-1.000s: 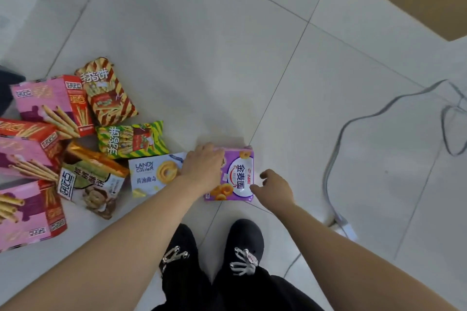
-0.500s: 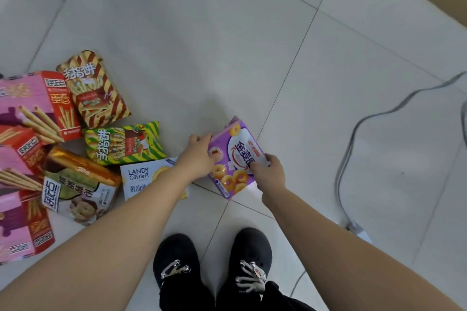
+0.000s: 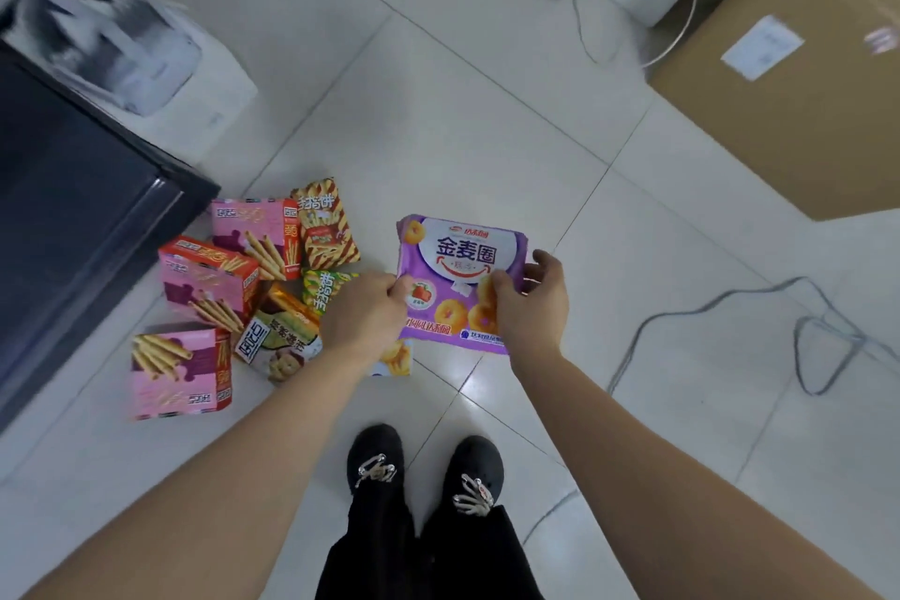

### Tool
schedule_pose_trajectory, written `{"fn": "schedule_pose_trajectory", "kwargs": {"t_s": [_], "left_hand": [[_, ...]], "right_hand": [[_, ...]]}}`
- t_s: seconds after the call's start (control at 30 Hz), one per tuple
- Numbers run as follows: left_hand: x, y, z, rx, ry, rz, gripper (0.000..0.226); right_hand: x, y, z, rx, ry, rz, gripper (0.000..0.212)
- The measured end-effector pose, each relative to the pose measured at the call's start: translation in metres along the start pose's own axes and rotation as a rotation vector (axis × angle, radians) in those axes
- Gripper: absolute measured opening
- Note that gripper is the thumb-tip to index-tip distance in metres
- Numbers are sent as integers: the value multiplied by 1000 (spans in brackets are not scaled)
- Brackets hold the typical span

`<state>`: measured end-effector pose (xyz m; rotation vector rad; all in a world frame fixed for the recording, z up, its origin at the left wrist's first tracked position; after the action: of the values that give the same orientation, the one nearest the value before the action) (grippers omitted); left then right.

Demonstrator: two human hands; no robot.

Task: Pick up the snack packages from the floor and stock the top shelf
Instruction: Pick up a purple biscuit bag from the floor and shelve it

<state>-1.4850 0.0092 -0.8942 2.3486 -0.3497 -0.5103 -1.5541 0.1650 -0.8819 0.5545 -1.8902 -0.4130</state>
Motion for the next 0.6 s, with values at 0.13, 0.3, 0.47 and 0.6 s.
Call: {"fn": "schedule_pose_trajectory", "kwargs": {"t_s": [0.13, 0.3, 0.47, 0.6], "left_hand": [[1, 70, -52, -153, 65, -91, 51], [11, 139, -107, -200, 133, -413, 50], [25, 197, -162, -288, 181, -697, 43], [40, 243, -214, -427, 230, -820, 37]], "right_hand": [[80, 13, -25, 50, 128, 38, 35], [165, 27, -62, 149, 256, 82, 36], [235, 30, -108, 290, 386, 52, 28], [291, 31, -150, 398, 520, 63, 24]]}}
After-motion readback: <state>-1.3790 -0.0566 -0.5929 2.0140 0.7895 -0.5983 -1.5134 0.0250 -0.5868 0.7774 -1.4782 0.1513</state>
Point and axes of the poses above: each hand's wrist, its own z-axis towards the middle knuckle, its own y-axis out of the back of the hand, x = y × z, the point moved 1 cm from there along z, towards the middle knuckle, and after that the axes turned 15 degrees about y, right-handed, at the moved point
